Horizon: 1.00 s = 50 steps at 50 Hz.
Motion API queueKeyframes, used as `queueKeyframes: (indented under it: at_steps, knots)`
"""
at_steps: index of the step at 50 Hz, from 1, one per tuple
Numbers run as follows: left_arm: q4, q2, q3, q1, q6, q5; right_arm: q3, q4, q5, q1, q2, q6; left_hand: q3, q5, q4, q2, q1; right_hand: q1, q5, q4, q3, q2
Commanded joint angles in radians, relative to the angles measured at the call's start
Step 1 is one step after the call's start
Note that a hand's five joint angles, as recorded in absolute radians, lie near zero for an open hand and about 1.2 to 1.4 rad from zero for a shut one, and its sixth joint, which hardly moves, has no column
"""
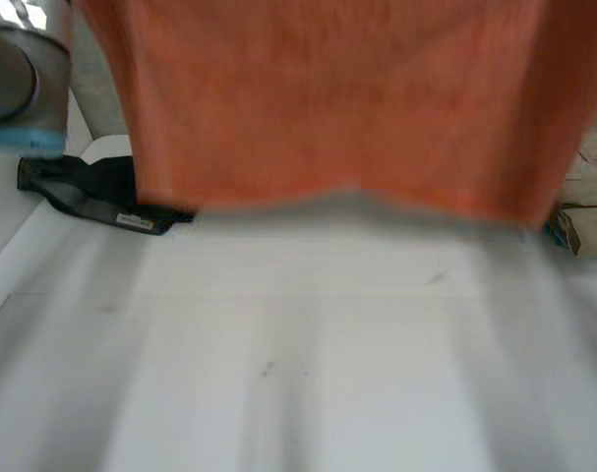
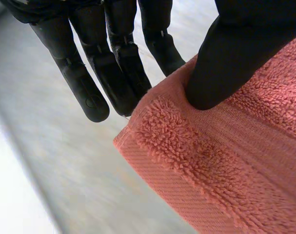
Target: Fold the laundry.
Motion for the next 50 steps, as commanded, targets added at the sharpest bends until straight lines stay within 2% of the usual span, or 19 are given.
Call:
queueKeyframes:
  at_steps: [1, 6, 14, 19, 22, 26, 27, 30, 31, 35, 37, 41, 44, 50]
  knots:
    - [0.081, 0.076, -0.14, 0.016, -0.051, -0.06, 0.031, -0.096, -0.022, -0.008, -0.022, 0.03, 0.203, 0.257, 0.195, 0.198, 0.233, 0.255, 0.252, 0.195, 0.205, 0.211]
    - [0.057, 0.1, -0.347, 0.014, -0.048, -0.031, 0.139, -0.056, -0.105, -0.019, -0.019, 0.03, 0.203, 0.257, 0.195, 0.198, 0.233, 0.255, 0.252, 0.195, 0.205, 0.211]
    - [0.043, 0.133, -0.668, 0.005, -0.043, 0.048, 0.338, 0.127, -0.261, -0.048, 0.028, 0.021, 0.203, 0.257, 0.195, 0.198, 0.233, 0.255, 0.252, 0.195, 0.205, 0.211]
    - [0.002, 0.15, -0.844, 0.002, -0.012, 0.084, 0.49, 0.194, -0.289, -0.063, 0.051, -0.023, 0.203, 0.257, 0.195, 0.198, 0.233, 0.255, 0.252, 0.195, 0.205, 0.211]
    - [-0.073, 0.183, -0.948, 0.004, 0.058, 0.084, 0.553, 0.221, -0.291, -0.091, 0.038, -0.057, 0.203, 0.257, 0.195, 0.198, 0.233, 0.255, 0.252, 0.195, 0.205, 0.211]
    - [-0.231, 0.292, -1.077, 0.008, 0.205, 0.075, 0.662, 0.347, -0.291, -0.134, -0.004, -0.163, 0.203, 0.257, 0.195, 0.198, 0.233, 0.255, 0.252, 0.195, 0.205, 0.211]
    - [-0.317, 0.354, -1.128, 0.01, 0.266, 0.071, 0.698, 0.42, -0.281, -0.141, -0.054, -0.216, 0.203, 0.257, 0.195, 0.198, 0.233, 0.255, 0.252, 0.195, 0.205, 0.211]
    - [-0.461, 0.462, -1.197, 0.014, 0.337, 0.045, 0.768, 0.57, -0.275, -0.157, -0.168, -0.321, 0.203, 0.257, 0.195, 0.198, 0.233, 0.255, 0.252, 0.195, 0.205, 0.211]
    - [-0.569, 0.532, -1.237, 0.016, 0.371, 0.019, 0.815, 0.677, -0.269, -0.177, -0.233, -0.394, 0.203, 0.257, 0.195, 0.198, 0.233, 0.255, 0.252, 0.195, 0.205, 0.211]
    - [-0.795, 0.675, -1.292, 0.014, 0.391, -0.02, 0.924, 0.883, -0.269, -0.241, -0.378, -0.565, 0.203, 0.257, 0.195, 0.198, 0.233, 0.255, 0.252, 0.195, 0.205, 0.211]
    - [-0.84, 0.706, -1.297, 0.01, 0.394, -0.017, 0.944, 0.911, -0.275, -0.252, -0.412, -0.603, 0.203, 0.257, 0.195, 0.198, 0.233, 0.255, 0.252, 0.195, 0.205, 0.211]
    - [-0.796, 0.705, -1.282, 0.007, 0.391, -0.011, 0.953, 0.835, -0.283, -0.25, -0.429, -0.587, 0.203, 0.257, 0.195, 0.198, 0.233, 0.255, 0.252, 0.195, 0.205, 0.211]
    - [-0.681, 0.619, -1.249, 0.004, 0.393, -0.011, 0.949, 0.719, -0.278, -0.24, -0.404, -0.536, 0.203, 0.257, 0.195, 0.198, 0.233, 0.255, 0.252, 0.195, 0.205, 0.211]
    - [-0.473, 0.391, -1.107, -0.016, 0.388, -0.017, 0.868, 0.461, -0.26, -0.159, -0.201, -0.493, 0.203, 0.257, 0.195, 0.198, 0.233, 0.255, 0.252, 0.195, 0.205, 0.211]
